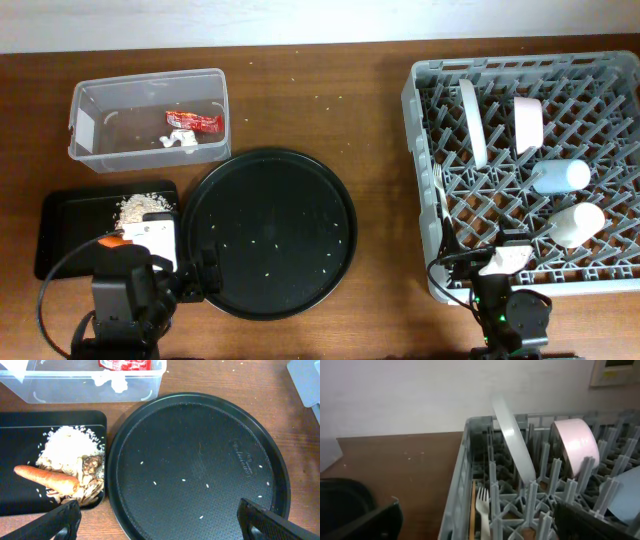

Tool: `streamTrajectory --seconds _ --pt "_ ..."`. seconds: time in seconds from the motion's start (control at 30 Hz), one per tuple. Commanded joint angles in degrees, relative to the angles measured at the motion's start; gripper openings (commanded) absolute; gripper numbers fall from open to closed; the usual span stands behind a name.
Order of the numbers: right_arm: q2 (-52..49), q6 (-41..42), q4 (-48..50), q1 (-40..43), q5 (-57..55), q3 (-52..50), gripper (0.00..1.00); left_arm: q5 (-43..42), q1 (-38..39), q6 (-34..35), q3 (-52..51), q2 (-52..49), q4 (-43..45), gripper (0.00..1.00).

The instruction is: Sort waste into correct bins and load items into the dishwasher rack

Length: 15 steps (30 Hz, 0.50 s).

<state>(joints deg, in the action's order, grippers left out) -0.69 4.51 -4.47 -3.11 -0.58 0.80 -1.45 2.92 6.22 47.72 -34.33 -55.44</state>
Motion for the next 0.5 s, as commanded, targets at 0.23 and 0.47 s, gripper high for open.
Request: streamTrajectory --seconds 0.23,0.47 --pt "0.5 0.2 -0.2 -0.3 -0.1 -0.5 0.99 0.2 -0.1 -0.7 -0.1 0.2 0.1 0.99" --pt "0.5 0.2 -0.2 -0.3 -0.1 -0.5 0.99 3.0 -0.1 -0.8 -0.4 3.1 -0.8 0.99"
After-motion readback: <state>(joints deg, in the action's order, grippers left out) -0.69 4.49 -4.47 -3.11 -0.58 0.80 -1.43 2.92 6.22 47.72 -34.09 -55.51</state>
